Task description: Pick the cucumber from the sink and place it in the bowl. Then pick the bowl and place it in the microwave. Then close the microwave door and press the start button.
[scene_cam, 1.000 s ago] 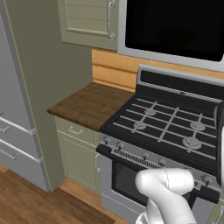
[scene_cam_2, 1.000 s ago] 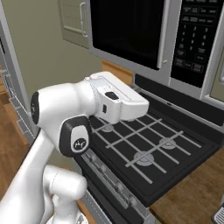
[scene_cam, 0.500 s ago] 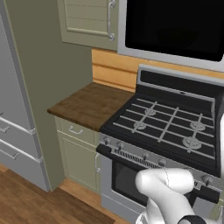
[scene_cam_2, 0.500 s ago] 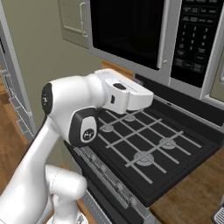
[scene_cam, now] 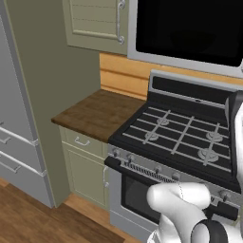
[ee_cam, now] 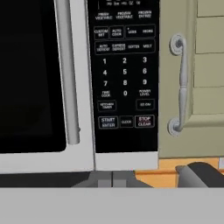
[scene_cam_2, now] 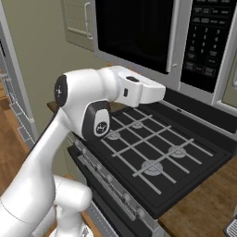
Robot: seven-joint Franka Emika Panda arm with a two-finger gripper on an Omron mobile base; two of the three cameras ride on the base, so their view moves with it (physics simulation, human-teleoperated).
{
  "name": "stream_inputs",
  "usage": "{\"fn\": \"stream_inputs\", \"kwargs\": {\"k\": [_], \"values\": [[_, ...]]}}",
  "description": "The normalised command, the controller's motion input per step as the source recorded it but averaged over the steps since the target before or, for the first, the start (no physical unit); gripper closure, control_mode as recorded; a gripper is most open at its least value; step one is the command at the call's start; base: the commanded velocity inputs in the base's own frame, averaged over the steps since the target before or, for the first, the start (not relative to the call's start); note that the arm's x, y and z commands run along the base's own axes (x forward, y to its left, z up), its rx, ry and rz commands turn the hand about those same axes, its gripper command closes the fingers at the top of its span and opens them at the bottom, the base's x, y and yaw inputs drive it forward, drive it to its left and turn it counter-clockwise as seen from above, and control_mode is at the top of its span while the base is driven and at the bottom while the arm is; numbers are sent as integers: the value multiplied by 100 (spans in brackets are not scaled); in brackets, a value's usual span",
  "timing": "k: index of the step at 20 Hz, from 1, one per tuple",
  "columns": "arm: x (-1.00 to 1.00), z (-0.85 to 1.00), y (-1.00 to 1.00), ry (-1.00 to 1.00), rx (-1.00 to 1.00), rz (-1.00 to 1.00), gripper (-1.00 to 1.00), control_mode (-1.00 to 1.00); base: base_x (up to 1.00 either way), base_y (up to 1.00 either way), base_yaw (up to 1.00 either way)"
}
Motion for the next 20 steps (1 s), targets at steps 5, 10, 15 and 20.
{"fn": "stream_inputs", "kwargs": {"k": [5, 10, 15, 20], "values": [[35, 9, -17, 0, 2, 5, 100, -100, 0, 0, 0], [30, 3, -10, 0, 1, 2, 100, -100, 0, 0, 0], [27, 0, -17, 0, 3, 4, 100, -100, 0, 0, 0], [30, 0, -28, 0, 6, 4, 100, -100, 0, 0, 0]]}}
